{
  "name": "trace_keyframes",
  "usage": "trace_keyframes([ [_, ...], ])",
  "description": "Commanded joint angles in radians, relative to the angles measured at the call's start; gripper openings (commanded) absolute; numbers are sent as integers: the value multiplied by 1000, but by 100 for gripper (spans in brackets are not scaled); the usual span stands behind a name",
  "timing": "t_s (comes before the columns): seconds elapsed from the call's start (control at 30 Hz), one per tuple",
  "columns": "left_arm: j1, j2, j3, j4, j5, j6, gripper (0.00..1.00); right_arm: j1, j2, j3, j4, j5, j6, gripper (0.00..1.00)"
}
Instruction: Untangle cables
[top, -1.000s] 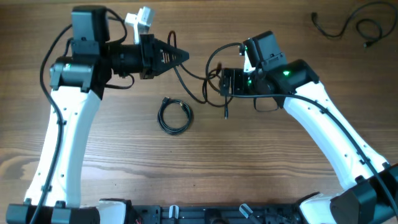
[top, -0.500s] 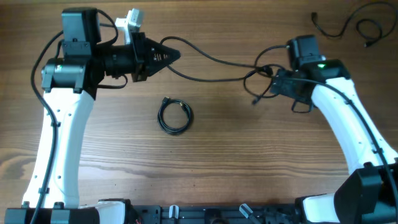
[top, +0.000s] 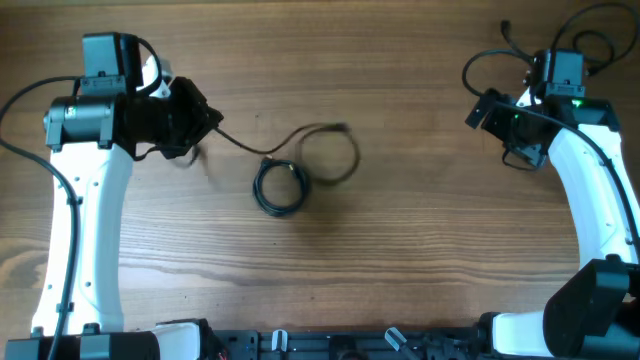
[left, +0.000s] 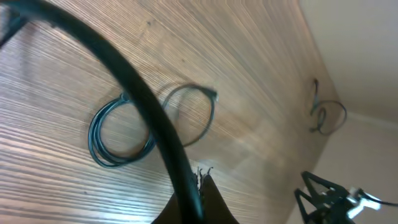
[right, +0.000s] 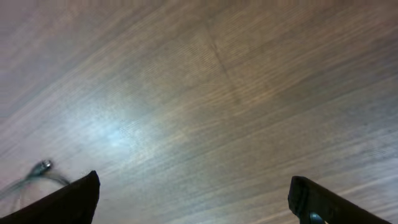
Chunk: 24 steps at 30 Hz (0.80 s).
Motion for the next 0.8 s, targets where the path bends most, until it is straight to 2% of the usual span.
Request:
trace_keyframes([
  [0.0,-30,-14,16,1,-39,-2,4,-4,11,-2,23,-93,19,100],
  [0.07,-38,-14,16,1,-39,-2,4,-2,11,-2,31,-220,5,100],
  [0.17,-38,-14,16,5,-34,-2,4,3,11,-2,48,-500,-91,100],
  [0.23,-38,-15,16,45,79,-1,4,33,11,-2,52,-643,-90,100],
  [0.3,-38,-15,16,131,249,2,4,93,11,-2,53,-694,-66,100],
  [0.43,-38,-15,16,216,438,-2,4,225,11,-2,113,-687,109,100],
  [0.47,-38,-16,16,222,472,-2,4,280,11,-2,176,-687,104,100],
  [0.5,-38,-17,16,222,475,-2,4,319,11,-2,233,-687,35,100],
  [0.57,-38,-17,16,220,475,-28,4,390,11,-2,296,-687,-217,100],
  [0.63,-38,-17,16,211,475,-135,4,477,11,-2,298,-686,-463,100],
  [0.7,-38,-17,16,205,455,-169,4,533,11,-2,311,-682,-589,100],
  [0.77,-38,-17,16,164,394,-222,4,549,11,-2,337,-684,-633,100],
])
